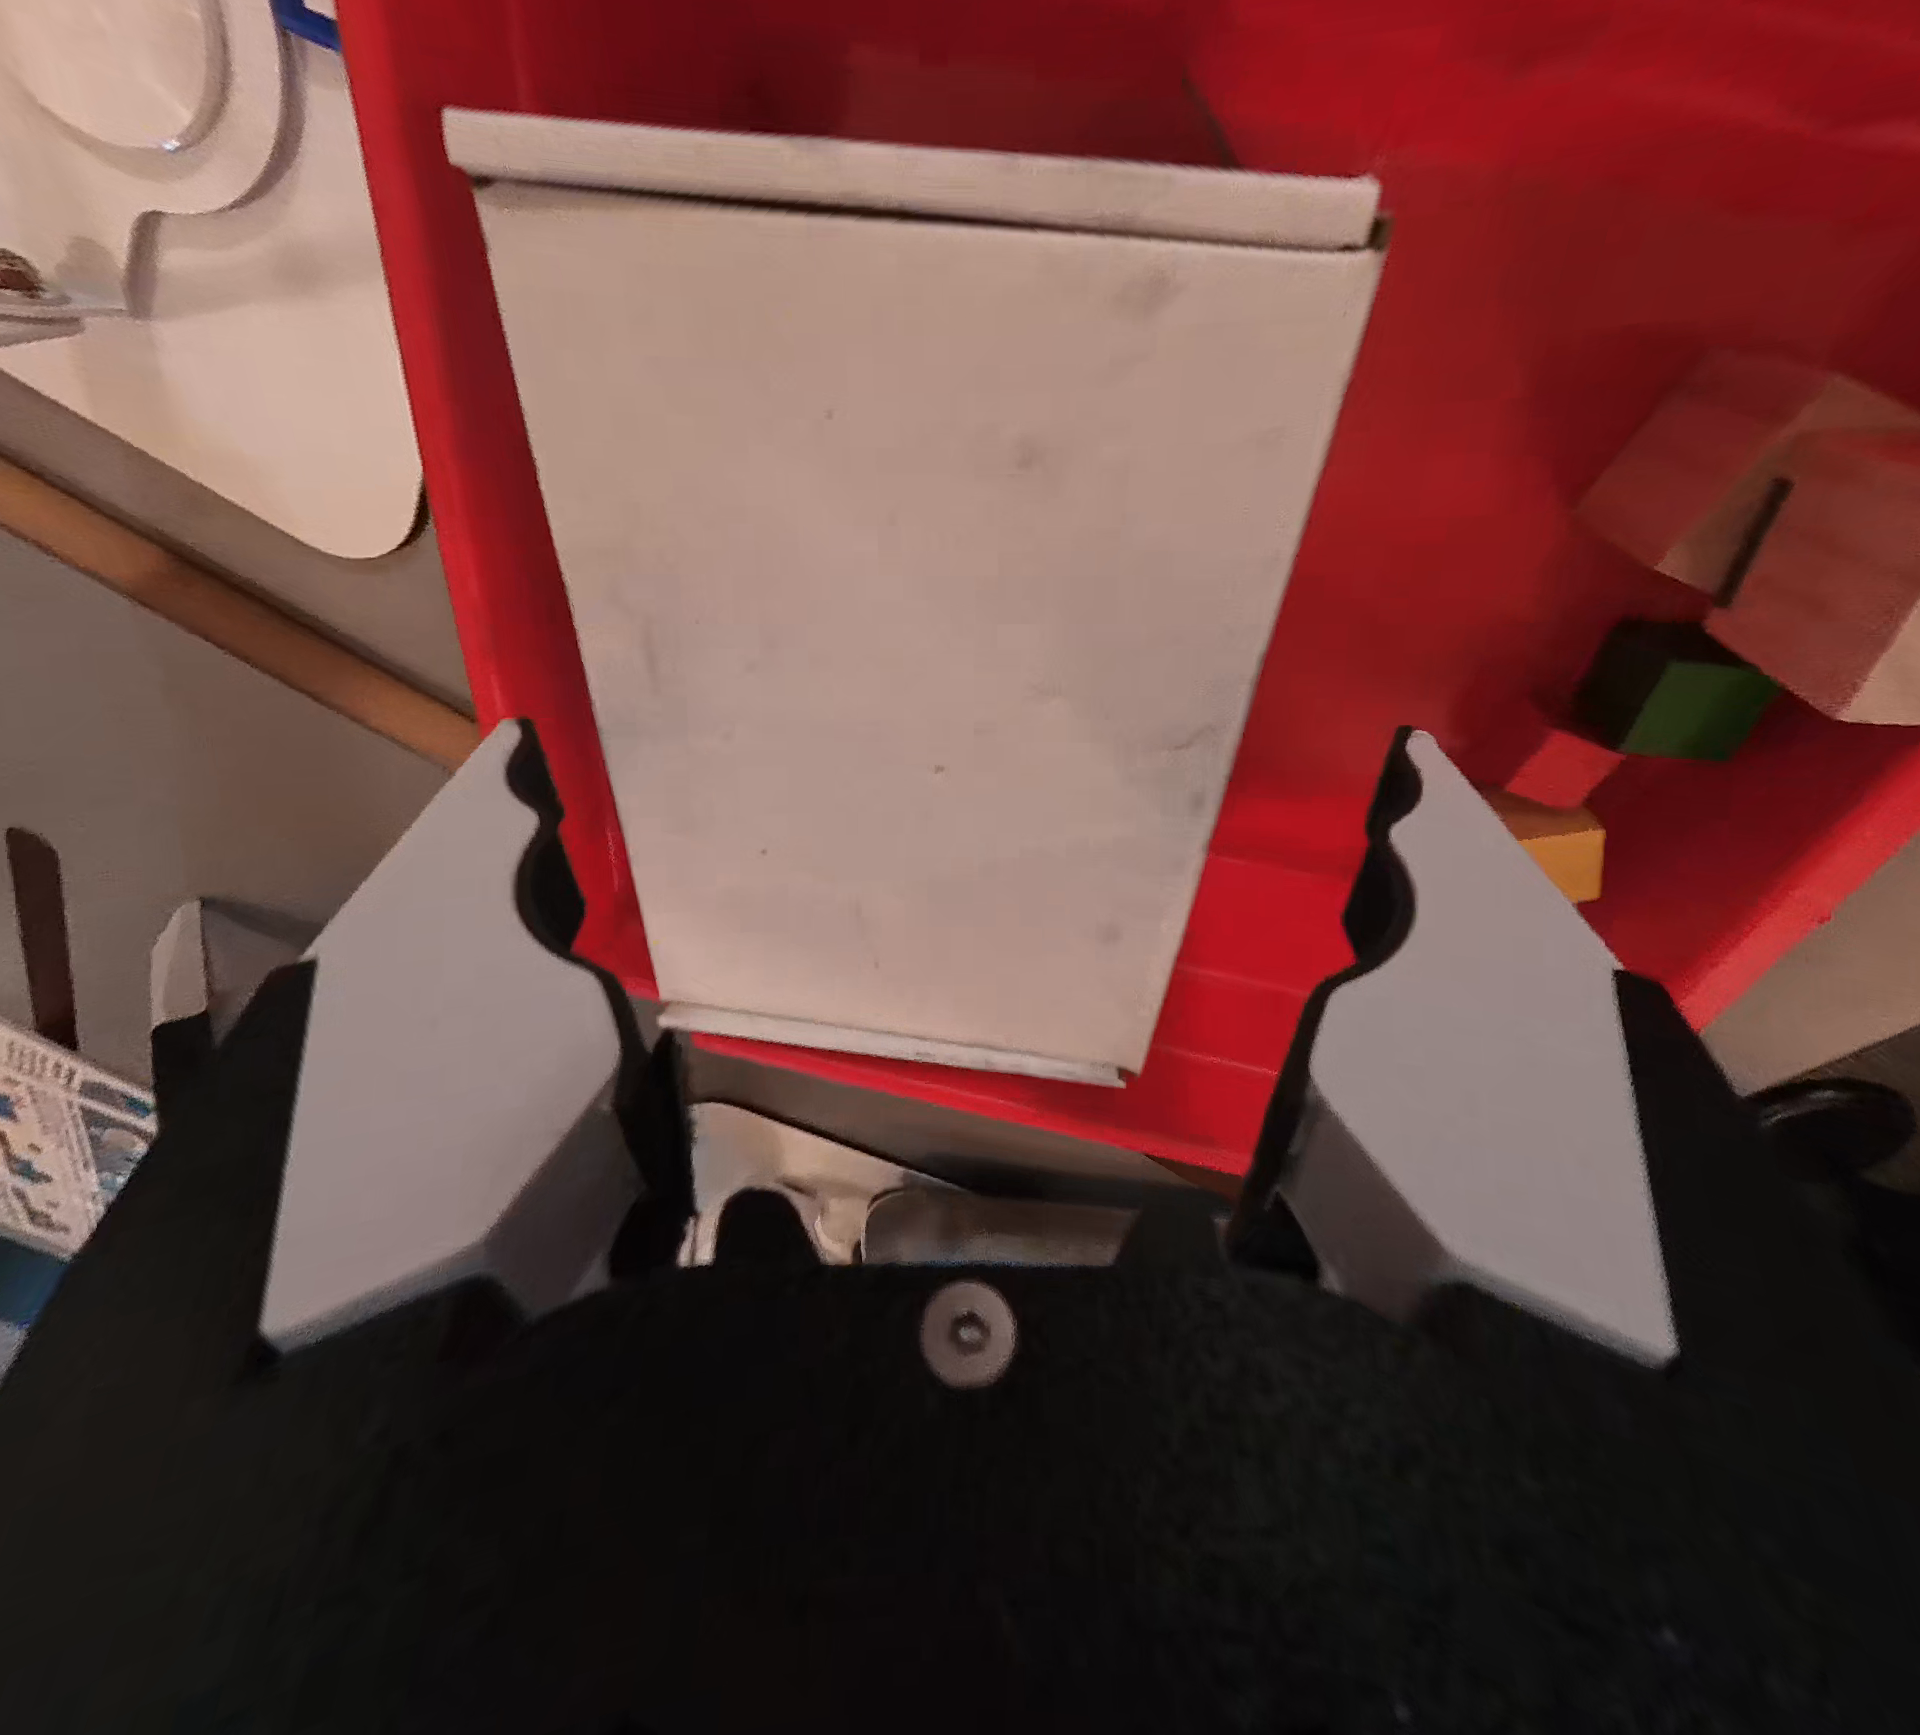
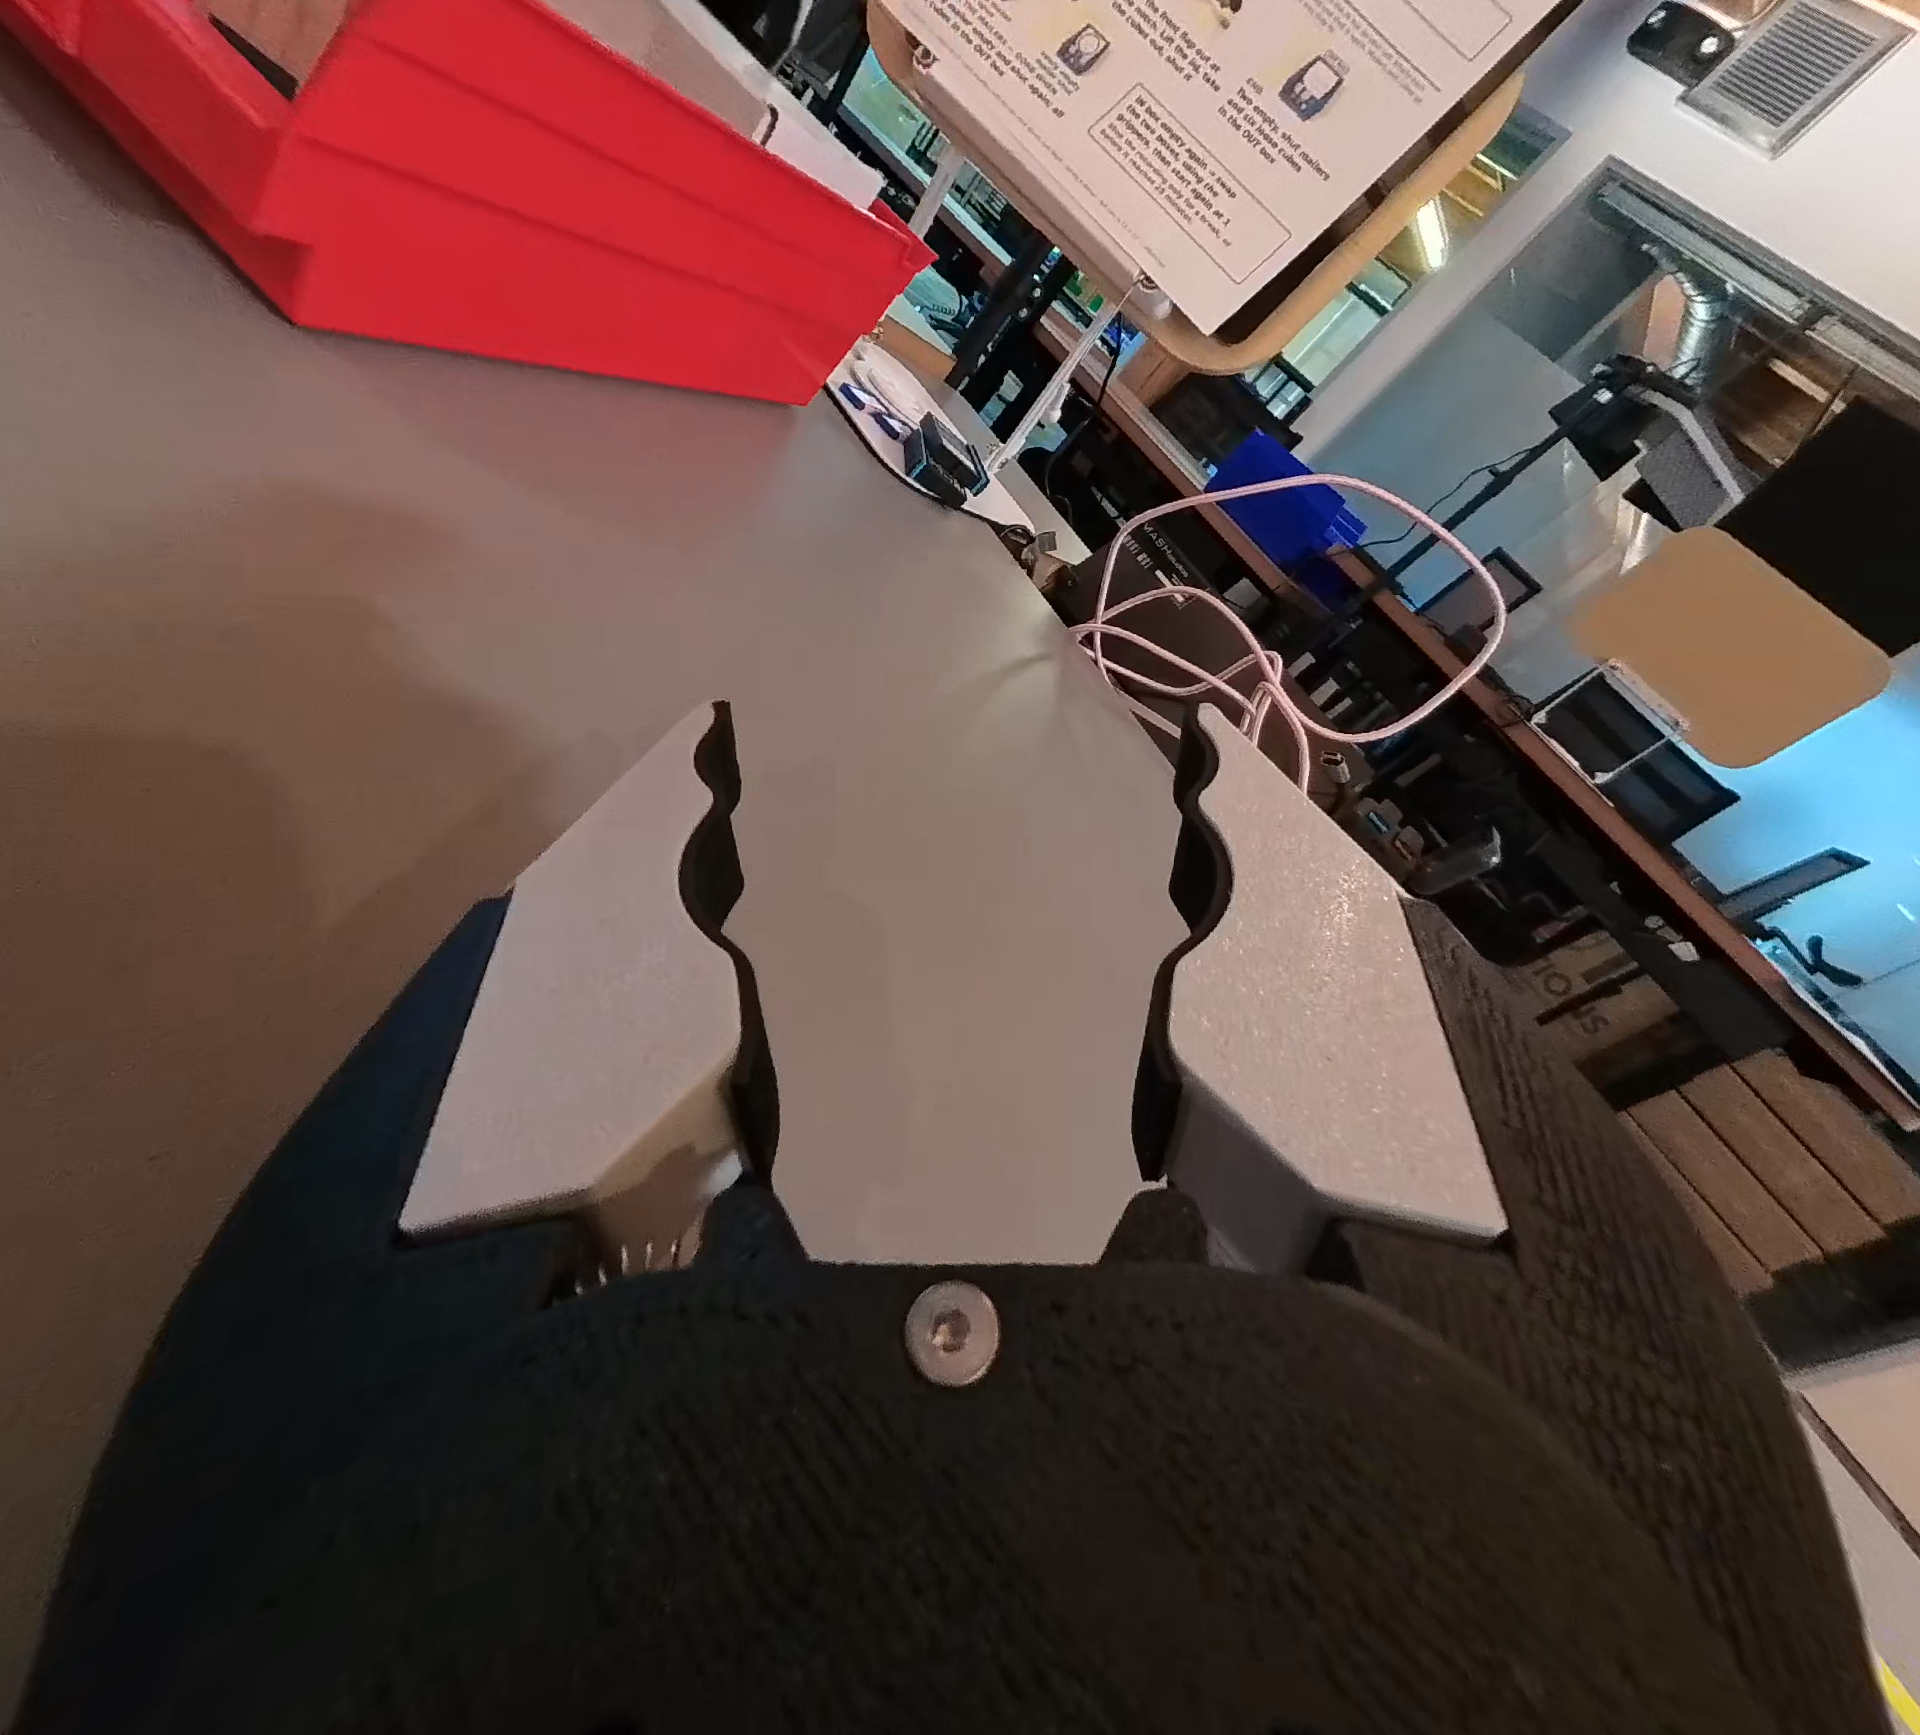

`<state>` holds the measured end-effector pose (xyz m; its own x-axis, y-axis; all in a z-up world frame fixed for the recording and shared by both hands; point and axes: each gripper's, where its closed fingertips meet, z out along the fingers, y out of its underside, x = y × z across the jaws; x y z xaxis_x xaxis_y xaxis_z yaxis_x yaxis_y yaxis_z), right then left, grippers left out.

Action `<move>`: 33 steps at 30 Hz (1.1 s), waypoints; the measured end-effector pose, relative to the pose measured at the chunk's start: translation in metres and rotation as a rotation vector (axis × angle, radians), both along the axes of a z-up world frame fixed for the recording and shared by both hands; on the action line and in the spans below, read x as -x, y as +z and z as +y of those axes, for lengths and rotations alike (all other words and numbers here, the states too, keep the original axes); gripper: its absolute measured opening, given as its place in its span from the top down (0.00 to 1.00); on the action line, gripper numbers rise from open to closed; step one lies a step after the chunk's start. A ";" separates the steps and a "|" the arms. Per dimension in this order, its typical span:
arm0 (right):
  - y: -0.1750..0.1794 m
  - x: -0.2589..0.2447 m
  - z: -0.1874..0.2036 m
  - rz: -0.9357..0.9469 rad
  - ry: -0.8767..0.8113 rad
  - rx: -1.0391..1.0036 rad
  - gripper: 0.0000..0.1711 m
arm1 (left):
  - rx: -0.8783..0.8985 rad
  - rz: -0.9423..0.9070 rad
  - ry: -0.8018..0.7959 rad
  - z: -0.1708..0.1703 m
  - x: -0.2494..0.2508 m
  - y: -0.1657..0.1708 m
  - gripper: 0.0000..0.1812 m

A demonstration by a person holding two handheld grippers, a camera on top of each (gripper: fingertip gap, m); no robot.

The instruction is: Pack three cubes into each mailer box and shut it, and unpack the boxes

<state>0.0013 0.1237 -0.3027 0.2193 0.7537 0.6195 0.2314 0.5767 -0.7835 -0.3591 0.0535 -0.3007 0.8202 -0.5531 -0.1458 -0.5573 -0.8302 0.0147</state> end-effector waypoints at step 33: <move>0.048 -0.049 0.058 0.172 -0.247 -0.284 0.54 | -0.166 -0.076 -0.448 0.078 -0.242 0.048 0.22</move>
<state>0.0499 0.1821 -0.2548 0.4910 0.4694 0.7339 0.2693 0.7194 -0.6403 -0.1167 0.1311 -0.2527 0.5184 -0.8287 -0.2110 -0.8549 -0.4960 -0.1523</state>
